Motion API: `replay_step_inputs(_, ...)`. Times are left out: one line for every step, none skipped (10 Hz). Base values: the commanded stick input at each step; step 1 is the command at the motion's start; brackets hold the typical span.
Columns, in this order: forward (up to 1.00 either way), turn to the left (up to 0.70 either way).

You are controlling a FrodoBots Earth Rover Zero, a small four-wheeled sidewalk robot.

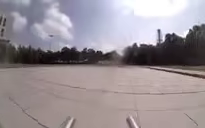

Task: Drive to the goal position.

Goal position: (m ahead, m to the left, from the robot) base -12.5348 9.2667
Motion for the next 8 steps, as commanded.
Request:
replay_step_inputs(0.7,0.28)
replay_step_inputs(0.7,0.28)
replay_step_inputs(0.7,0.28)
replay_step_inputs(0.7,0.28)
replay_step_inputs(0.7,0.28)
replay_step_inputs(0.7,0.28)
replay_step_inputs(0.7,0.28)
replay_step_inputs(0.7,0.19)
